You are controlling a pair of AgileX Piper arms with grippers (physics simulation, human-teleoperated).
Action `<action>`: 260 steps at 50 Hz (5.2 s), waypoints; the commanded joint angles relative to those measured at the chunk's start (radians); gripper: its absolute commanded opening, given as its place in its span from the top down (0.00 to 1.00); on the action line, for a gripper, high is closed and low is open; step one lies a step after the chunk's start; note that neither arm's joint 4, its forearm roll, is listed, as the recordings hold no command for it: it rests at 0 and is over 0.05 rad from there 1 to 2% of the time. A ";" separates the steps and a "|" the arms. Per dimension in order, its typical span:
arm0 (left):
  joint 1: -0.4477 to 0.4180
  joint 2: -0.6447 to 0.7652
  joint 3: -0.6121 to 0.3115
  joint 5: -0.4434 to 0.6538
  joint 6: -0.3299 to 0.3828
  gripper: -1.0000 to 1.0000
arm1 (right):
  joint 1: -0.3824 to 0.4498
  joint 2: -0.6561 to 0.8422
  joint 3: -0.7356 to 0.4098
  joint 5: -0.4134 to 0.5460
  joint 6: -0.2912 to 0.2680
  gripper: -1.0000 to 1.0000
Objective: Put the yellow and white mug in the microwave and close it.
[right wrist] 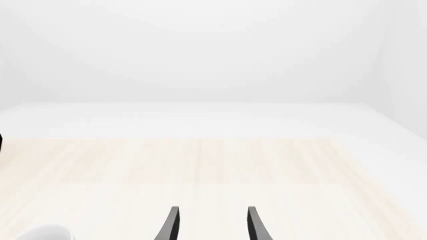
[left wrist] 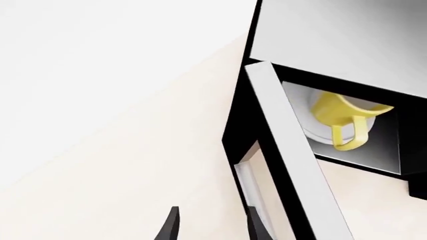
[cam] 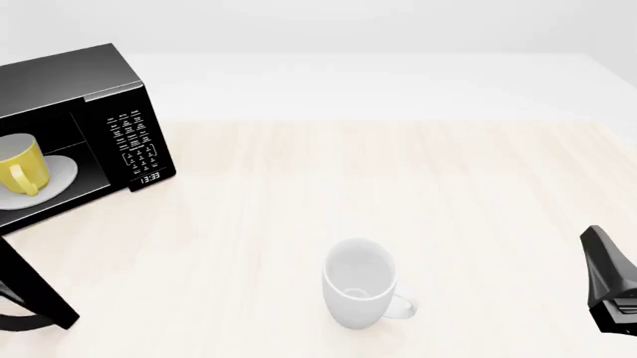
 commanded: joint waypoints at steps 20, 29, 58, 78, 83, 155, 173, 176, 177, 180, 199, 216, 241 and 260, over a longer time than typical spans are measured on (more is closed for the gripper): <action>-0.098 0.023 -0.001 -0.031 -0.017 0.00 | 0.000 0.000 0.000 0.000 0.000 0.00; -0.130 0.032 -0.008 -0.037 -0.029 0.00 | 0.000 0.000 0.000 0.000 0.000 0.00; -0.191 0.030 -0.034 -0.050 -0.052 0.00 | 0.000 0.000 0.000 0.000 0.000 0.00; -0.228 0.049 -0.047 -0.078 -0.053 0.00 | 0.000 0.000 0.000 0.000 0.000 0.00; -0.245 0.059 -0.050 -0.092 -0.056 0.00 | 0.000 0.000 0.000 0.000 0.000 0.00; -0.333 0.266 -0.211 -0.178 -0.033 0.00 | 0.000 0.000 0.000 0.000 0.000 0.00; -0.329 0.299 -0.261 -0.191 -0.017 0.00 | 0.000 0.000 0.000 0.000 0.000 0.00; -0.329 0.304 -0.272 -0.189 -0.022 0.00 | 0.000 0.000 0.000 0.000 0.000 0.00; -0.330 0.304 -0.275 -0.189 -0.023 0.00 | 0.000 0.000 0.000 0.000 0.000 0.00; -0.335 0.306 -0.283 -0.189 -0.027 0.00 | 0.000 0.000 0.000 0.000 0.000 0.00; -0.346 0.267 -0.236 -0.181 -0.040 0.00 | 0.000 0.000 0.000 0.000 0.000 0.00; -0.350 0.145 -0.146 -0.150 -0.041 0.00 | 0.000 0.000 0.000 0.000 0.000 0.00; -0.314 -0.060 -0.127 -0.056 -0.035 0.00 | 0.000 0.000 0.000 0.000 0.000 0.00; -0.322 -0.205 -0.112 0.048 -0.043 0.00 | 0.000 0.000 0.000 0.000 0.000 0.00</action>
